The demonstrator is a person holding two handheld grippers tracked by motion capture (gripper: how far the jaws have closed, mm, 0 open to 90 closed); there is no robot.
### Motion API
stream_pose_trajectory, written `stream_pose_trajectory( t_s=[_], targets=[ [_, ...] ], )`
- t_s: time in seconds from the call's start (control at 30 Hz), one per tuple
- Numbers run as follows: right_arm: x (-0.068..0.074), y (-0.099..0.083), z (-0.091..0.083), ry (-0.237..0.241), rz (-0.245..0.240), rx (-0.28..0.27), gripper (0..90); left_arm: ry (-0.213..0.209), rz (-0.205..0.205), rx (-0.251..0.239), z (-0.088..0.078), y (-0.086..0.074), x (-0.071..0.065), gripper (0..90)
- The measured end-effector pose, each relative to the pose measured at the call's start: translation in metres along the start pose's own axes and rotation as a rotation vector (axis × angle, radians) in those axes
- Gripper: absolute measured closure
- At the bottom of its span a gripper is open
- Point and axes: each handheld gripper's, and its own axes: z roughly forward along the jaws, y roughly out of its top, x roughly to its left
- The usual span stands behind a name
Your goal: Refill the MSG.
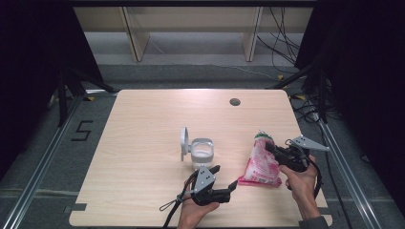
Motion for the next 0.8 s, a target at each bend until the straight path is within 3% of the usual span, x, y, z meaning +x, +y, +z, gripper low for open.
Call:
stream_pose_trajectory(
  t_s=[0.13,0.17,0.27,0.33,0.4,0.43,0.47,0.5,0.53,0.6,0.63,0.67,0.7,0.77,0.8],
  targets=[
    [-0.005,-0.006,0.007,-0.012,0.022,0.023,88.4,-0.002,0.004,0.009,-0.001,0.000,0.000,21.2],
    [-0.005,-0.007,0.008,-0.006,0.058,0.022,88.3,-0.006,0.002,0.002,0.000,0.000,0.000,21.2],
    [-0.009,-0.009,0.010,-0.001,0.044,0.011,88.2,-0.002,-0.001,0.007,0.000,0.000,0.001,21.5],
    [-0.007,-0.009,0.009,-0.009,0.079,0.027,87.3,0.002,0.000,0.010,-0.001,0.000,0.002,21.6],
    [-0.012,-0.012,0.011,-0.024,0.029,0.031,85.9,0.005,0.003,0.015,-0.003,0.001,0.002,21.7],
    [-0.009,-0.013,0.010,-0.025,0.079,0.060,85.6,0.009,0.003,0.015,-0.003,0.001,0.002,21.8],
    [-0.010,-0.015,0.012,-0.022,0.074,0.044,85.2,0.004,0.003,0.011,-0.003,0.000,0.003,22.0],
    [-0.014,-0.014,0.012,-0.055,0.018,0.062,84.9,0.004,-0.006,0.006,-0.003,0.000,0.002,22.0],
    [-0.015,-0.014,0.010,-0.058,0.021,0.069,84.2,0.004,0.002,0.015,-0.004,0.000,0.003,22.2],
    [-0.012,-0.016,0.010,-0.038,0.080,0.055,81.3,0.005,0.000,0.018,-0.004,0.000,0.004,22.2],
    [-0.016,-0.018,0.012,-0.049,0.057,0.047,80.5,0.013,0.006,0.030,-0.004,0.000,0.004,22.3],
    [-0.016,-0.019,0.013,-0.044,0.098,0.045,79.7,0.008,0.002,0.026,-0.003,-0.001,0.004,22.5],
    [-0.019,-0.020,0.014,-0.042,0.088,0.044,78.9,0.011,-0.004,0.029,-0.003,-0.001,0.004,22.4],
    [-0.020,-0.023,0.014,-0.044,0.131,0.053,75.8,0.013,0.001,0.035,-0.003,-0.002,0.004,22.5],
    [-0.024,-0.023,0.014,-0.066,0.099,0.057,73.8,0.011,0.002,0.036,-0.003,-0.002,0.004,22.5]
  ],
)
